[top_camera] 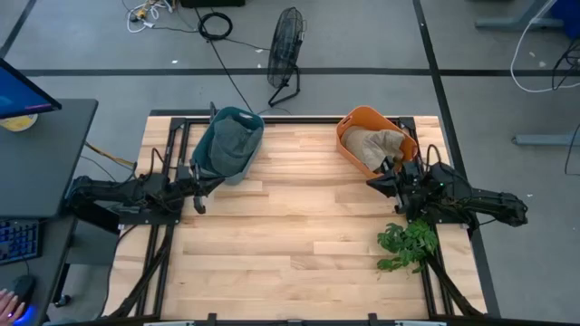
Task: Pick & Place hat
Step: Return to Home Position
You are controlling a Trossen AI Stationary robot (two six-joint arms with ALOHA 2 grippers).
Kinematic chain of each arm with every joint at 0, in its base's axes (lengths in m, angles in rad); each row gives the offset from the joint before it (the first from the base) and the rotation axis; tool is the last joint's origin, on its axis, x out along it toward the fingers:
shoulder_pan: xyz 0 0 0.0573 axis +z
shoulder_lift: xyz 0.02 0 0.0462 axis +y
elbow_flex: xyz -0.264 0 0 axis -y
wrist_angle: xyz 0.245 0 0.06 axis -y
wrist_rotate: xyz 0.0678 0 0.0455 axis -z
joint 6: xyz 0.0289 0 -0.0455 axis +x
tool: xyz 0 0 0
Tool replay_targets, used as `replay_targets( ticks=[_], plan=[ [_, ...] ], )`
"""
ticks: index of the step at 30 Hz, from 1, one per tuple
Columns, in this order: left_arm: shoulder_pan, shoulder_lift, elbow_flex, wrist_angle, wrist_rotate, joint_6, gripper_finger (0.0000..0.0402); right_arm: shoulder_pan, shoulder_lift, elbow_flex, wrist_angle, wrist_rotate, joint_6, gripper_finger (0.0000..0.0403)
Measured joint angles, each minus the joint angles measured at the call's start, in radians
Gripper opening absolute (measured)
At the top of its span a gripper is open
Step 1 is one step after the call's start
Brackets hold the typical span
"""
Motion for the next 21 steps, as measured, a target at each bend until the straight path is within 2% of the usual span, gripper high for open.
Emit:
replay_targets(
  ticks=[5,10,21],
  plan=[
    [0.019,0.002,0.0,-0.005,0.009,0.018,0.0005,0.0,0.0,0.0,-0.077,-0.041,-0.017,0.0],
    [0.037,0.012,0.0,-0.009,0.008,0.022,0.0011,0.0,0.003,0.001,-0.145,-0.036,-0.002,0.0],
    [0.044,0.016,0.0,-0.006,0.005,0.018,0.002,0.0,0.006,0.001,-0.184,0.237,-0.007,0.0006]
  ],
)
